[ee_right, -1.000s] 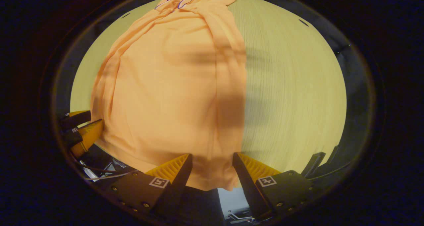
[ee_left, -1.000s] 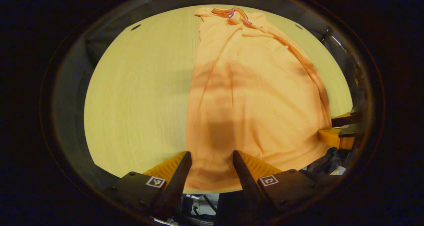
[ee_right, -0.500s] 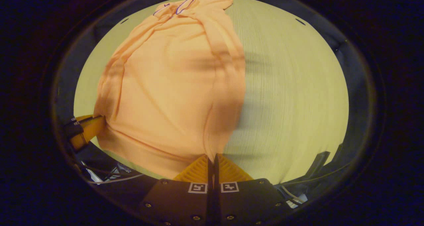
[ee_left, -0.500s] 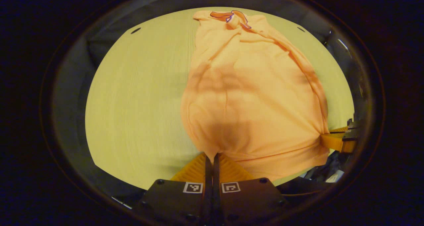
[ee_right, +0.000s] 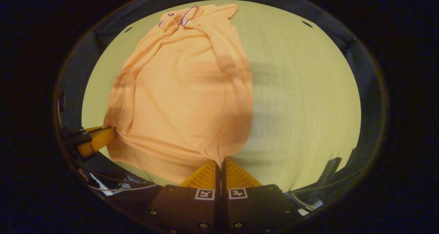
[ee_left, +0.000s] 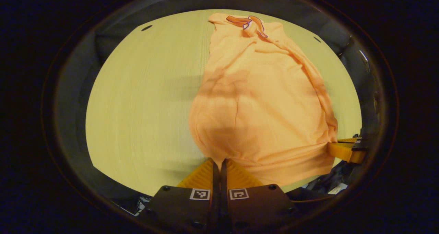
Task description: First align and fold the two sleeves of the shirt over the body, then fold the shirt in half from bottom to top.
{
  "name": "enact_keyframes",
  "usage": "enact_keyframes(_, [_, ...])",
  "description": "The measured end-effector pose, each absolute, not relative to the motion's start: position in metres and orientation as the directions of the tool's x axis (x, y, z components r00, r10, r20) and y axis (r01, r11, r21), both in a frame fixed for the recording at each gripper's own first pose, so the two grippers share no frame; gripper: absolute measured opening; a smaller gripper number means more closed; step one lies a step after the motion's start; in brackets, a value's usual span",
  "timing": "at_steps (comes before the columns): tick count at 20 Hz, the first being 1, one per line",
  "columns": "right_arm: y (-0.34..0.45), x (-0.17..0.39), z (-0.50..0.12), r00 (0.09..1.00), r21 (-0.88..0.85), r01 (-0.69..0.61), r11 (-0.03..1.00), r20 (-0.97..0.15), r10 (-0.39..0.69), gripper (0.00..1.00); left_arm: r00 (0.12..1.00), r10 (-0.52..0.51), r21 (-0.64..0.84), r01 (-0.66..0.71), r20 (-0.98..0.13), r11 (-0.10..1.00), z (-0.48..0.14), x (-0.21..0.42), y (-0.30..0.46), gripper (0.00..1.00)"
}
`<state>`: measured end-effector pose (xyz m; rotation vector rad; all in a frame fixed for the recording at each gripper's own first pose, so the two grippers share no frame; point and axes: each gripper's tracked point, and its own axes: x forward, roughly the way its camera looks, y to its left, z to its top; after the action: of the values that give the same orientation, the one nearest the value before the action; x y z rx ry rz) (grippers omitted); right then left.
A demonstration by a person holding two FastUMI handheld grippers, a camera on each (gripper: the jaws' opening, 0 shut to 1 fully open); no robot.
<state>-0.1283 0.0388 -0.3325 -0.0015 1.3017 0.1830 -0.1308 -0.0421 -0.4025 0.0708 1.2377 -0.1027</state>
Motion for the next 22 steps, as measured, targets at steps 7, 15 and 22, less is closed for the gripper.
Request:
enact_keyframes(7, [0.04,-0.046,-0.287,0.371,0.131,-0.116,0.985,-0.914,0.166,0.0,0.414,-0.057,-0.002,0.133,-0.908,0.991,-0.356,-0.057,-0.047,0.06])
enact_keyframes(15, [0.044,0.069,-0.227,0.493,0.153,-0.112,0.982,-0.849,0.188,0.0,0.528,-0.068,0.014,0.15,-0.846,0.989,-0.303,0.068,-0.056,0.06])
enact_keyframes(22, [0.044,0.165,-0.181,0.59,0.146,-0.102,0.984,-0.787,0.178,0.0,0.624,-0.078,0.039,0.171,-0.778,0.984,-0.25,0.171,-0.048,0.06])
